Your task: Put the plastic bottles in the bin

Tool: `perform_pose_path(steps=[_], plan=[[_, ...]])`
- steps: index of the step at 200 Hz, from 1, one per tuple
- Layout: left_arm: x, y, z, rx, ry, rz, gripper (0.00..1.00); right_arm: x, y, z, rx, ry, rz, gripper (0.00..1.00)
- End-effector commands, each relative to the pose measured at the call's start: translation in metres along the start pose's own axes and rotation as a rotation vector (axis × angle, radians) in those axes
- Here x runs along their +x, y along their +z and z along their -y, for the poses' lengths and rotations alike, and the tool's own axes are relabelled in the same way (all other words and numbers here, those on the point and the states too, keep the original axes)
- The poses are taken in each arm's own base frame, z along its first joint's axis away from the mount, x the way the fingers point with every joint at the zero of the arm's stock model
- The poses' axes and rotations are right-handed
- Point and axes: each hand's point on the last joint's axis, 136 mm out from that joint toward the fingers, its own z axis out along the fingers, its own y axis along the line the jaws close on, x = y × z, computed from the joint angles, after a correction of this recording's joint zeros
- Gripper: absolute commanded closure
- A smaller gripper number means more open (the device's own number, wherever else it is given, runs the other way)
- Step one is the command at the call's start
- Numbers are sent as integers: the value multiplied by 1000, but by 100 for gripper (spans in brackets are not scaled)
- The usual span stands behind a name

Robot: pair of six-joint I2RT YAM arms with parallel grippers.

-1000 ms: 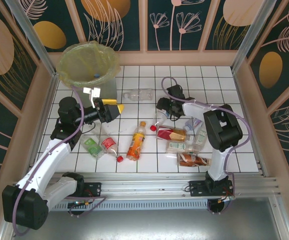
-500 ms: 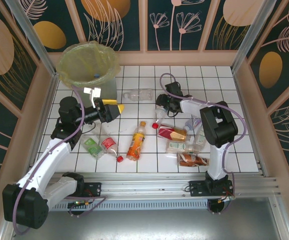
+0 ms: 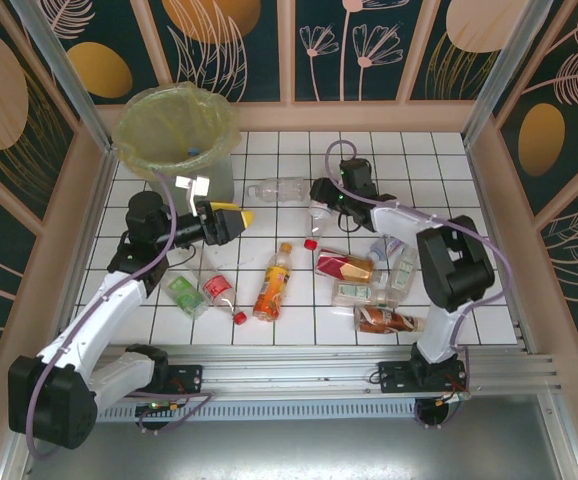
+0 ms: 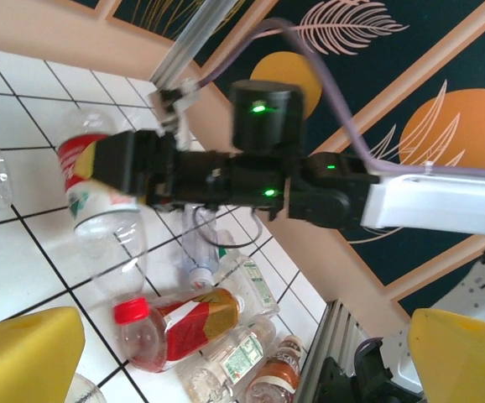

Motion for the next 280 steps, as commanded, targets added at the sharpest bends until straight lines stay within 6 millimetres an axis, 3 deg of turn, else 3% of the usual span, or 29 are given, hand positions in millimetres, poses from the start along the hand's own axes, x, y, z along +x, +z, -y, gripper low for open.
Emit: perform_pose_path(steps=[1,35,88,136,194,234,280], plan=[[3,8,-2,2,-46,-22,1,-33,-40,-43,-168,-108,132,38],[11,24,1,38,-76,-64,1,-37,-88,-79,-339,-209,185,38],[21,48,29,196,-25,-108,1,-26,-159,-133,-646,-311,191,38],[12,65,56,297,17,-56,1,-21,-209,-158,-812,-307,218,37],[7,86,89,412,22,-16,1,-21,-239,-174,-911,-273,256,37],[13,100,104,472,2,-42,2,-20,-248,-182,-940,-276,262,37],[12,106,115,515,4,-43,10,-19,-251,-183,-946,-276,259,37]])
